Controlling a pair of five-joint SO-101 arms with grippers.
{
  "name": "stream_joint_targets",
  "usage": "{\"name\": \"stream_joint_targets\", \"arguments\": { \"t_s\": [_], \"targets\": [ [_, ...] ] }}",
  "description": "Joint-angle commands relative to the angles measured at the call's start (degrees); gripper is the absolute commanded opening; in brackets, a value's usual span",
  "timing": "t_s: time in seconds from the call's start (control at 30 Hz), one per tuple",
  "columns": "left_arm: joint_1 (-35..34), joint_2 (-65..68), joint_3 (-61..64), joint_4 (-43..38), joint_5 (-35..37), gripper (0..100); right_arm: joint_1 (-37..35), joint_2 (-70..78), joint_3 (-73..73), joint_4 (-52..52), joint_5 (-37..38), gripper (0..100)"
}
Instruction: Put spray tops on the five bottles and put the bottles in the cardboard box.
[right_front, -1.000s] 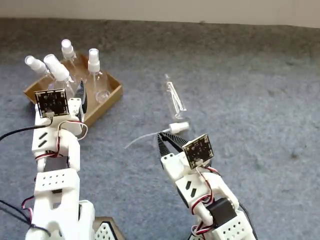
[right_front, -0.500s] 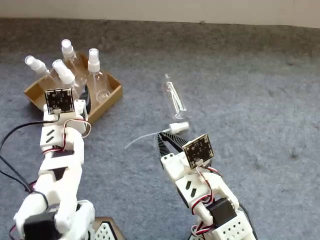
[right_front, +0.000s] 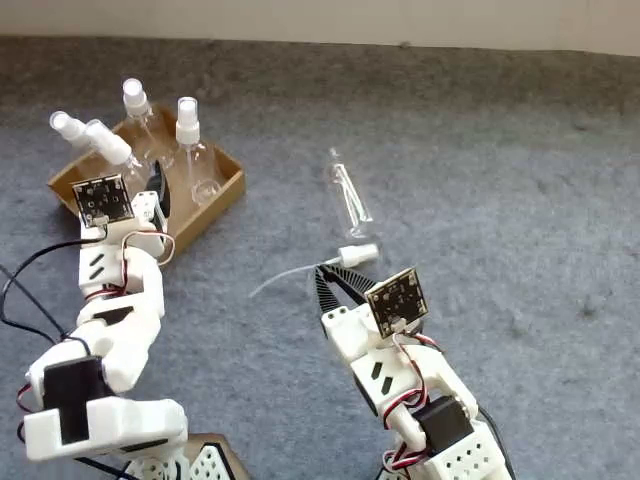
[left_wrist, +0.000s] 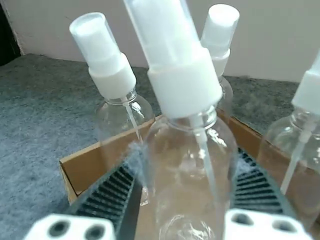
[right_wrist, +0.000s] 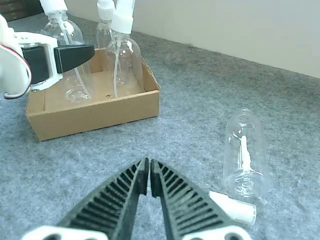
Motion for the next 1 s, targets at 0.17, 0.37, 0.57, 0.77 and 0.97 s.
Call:
{"name": "stream_joint_targets", "arguments": {
  "t_s": [0.17,0.37,0.57,0.77,0.97],
  "targets": [
    [-0.4,8.8,-9.0,-4.0,0.6,12,0.7,-0.4,6.3,0.0,0.0,0.9],
    [-0.4,11.9,-11.6,-4.0,0.6,12,0.7,-0.4,6.3,0.0,0.0,0.9],
    [0.2,13.3,-12.2,-4.0,0.5,12,0.7,-0.4,6.3,0.0,0.0,0.9],
    [0.8,13.3,-12.3,-4.0,0.4,12,0.7,-0.4,6.3,0.0,0.0,0.9],
    [0.9,13.4,-14.7,-3.8,0.4,12,0.7,-0.4,6.3,0.0,0.0,0.9]
  ]
}}
